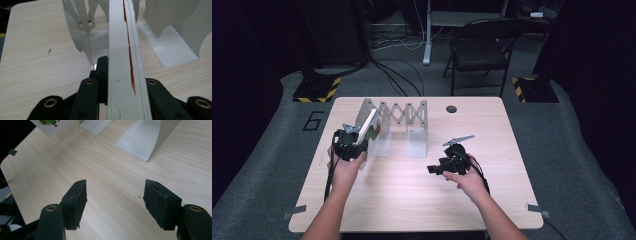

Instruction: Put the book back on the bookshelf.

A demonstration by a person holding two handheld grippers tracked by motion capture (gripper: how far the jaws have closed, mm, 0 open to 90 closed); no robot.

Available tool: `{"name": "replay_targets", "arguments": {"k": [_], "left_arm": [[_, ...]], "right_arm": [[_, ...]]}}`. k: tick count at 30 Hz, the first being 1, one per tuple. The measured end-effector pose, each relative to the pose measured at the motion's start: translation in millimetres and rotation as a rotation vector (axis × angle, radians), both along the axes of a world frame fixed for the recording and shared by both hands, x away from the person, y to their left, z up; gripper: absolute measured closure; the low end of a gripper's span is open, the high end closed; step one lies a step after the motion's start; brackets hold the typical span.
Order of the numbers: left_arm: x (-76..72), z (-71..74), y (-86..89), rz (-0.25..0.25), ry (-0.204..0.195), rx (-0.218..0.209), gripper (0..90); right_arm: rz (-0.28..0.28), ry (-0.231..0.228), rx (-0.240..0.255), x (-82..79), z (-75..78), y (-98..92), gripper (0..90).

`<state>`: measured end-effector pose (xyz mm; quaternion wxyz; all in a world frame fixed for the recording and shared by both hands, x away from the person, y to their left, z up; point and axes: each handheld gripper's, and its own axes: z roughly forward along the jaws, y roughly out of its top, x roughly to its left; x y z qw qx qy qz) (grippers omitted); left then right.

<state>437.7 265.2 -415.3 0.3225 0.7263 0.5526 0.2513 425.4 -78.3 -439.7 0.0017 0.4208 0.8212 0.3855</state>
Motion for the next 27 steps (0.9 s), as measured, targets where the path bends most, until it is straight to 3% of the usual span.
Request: {"name": "replay_targets", "arguments": {"k": [19,20,27], "left_arm": [[17.7,-9.4,-7.2,0.012,0.023,0.011,75.8],[18.7,-10.2,-7.8,0.017,0.019,0.007,75.8],[23.4,-13.7,-10.6,0.022,0.026,0.019,75.7]], "right_arm": [[-0.009,-0.004,0.014,-0.7,1.0,-4.2,35.1],[-0.016,0.014,0.016,-1.9,2.1,-4.6,35.1],[-0.030,-0.010,0.019,-2.6,2.5,-10.7,35.1]]}}
